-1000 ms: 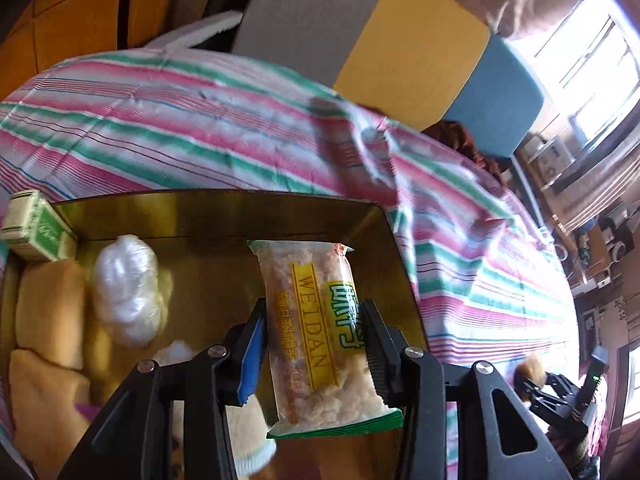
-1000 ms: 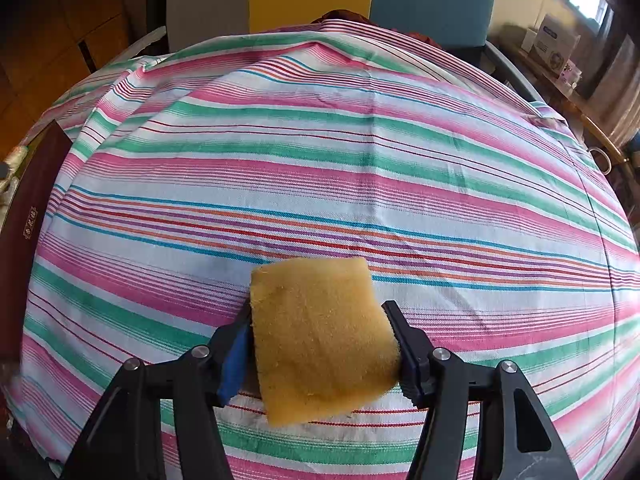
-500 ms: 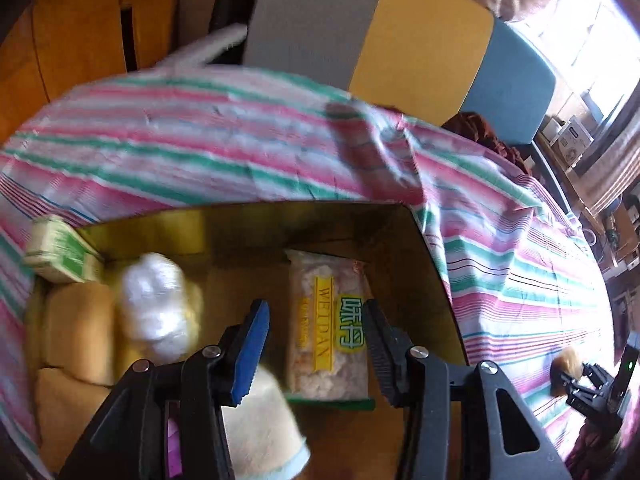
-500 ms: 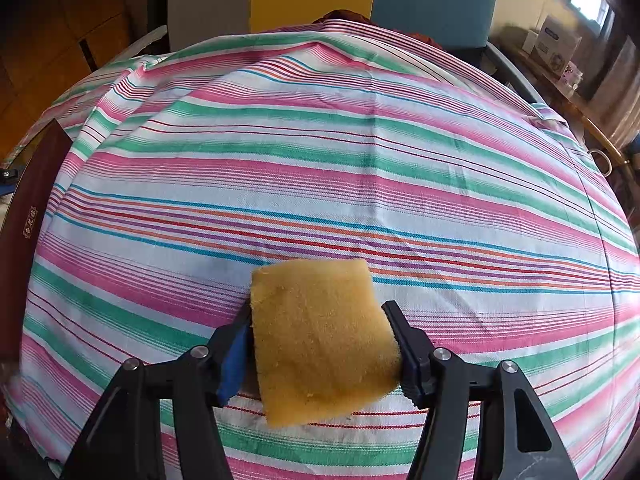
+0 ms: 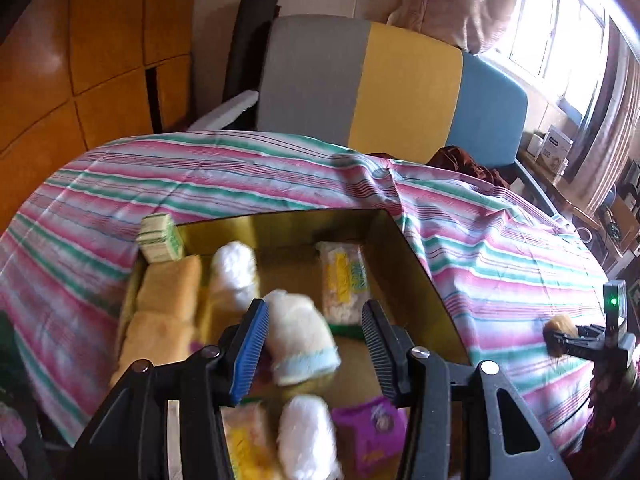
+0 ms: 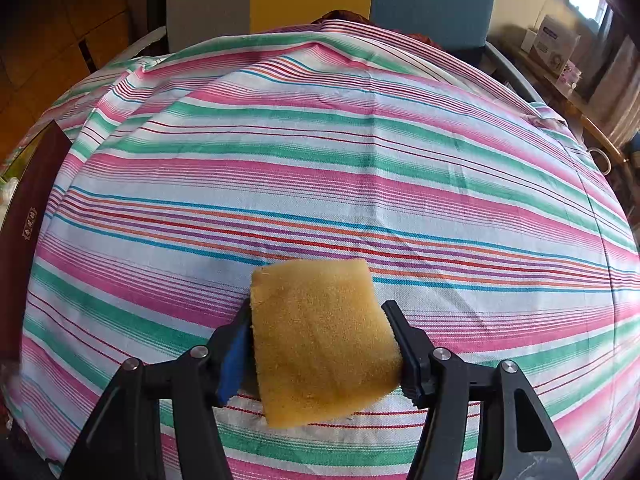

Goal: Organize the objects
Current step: 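Lower the WEIDAN pack into the gold tray and open the left gripper, then carry the yellow sponge into the gold tray and open the right gripper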

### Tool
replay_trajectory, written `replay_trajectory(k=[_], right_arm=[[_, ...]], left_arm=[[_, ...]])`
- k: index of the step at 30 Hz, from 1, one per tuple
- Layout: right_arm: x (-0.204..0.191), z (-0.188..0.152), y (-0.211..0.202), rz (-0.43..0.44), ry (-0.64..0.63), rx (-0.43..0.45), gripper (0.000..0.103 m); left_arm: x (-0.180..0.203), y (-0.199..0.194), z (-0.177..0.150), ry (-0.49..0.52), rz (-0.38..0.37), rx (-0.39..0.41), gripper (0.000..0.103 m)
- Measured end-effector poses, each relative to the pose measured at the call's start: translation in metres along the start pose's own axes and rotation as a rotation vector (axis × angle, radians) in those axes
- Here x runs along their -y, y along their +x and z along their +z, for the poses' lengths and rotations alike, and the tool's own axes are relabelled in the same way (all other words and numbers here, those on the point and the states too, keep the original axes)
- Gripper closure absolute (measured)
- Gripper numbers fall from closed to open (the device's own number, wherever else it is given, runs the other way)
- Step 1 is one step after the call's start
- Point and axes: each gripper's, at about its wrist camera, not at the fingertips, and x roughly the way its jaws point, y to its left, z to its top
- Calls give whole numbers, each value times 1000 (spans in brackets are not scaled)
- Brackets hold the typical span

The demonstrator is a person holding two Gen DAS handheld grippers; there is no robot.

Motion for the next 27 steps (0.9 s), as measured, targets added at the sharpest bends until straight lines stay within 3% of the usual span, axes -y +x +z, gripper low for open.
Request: replay_trajectory(k=[8, 18, 22, 27], right_arm=[[0, 0, 1, -4, -2, -2, 41], [-9, 7, -4, -55, 54, -49, 45], [-37, 12, -19, -13, 33, -13, 45], [-102, 24, -55, 98, -60, 85, 45]], left_arm=[[-18, -31, -24, 12, 51, 32, 54], [-42, -40, -39, -40, 37, 22, 53], [-52, -42, -42, -64, 34, 23, 53], [-70, -49, -46, -114, 46, 36, 53]])
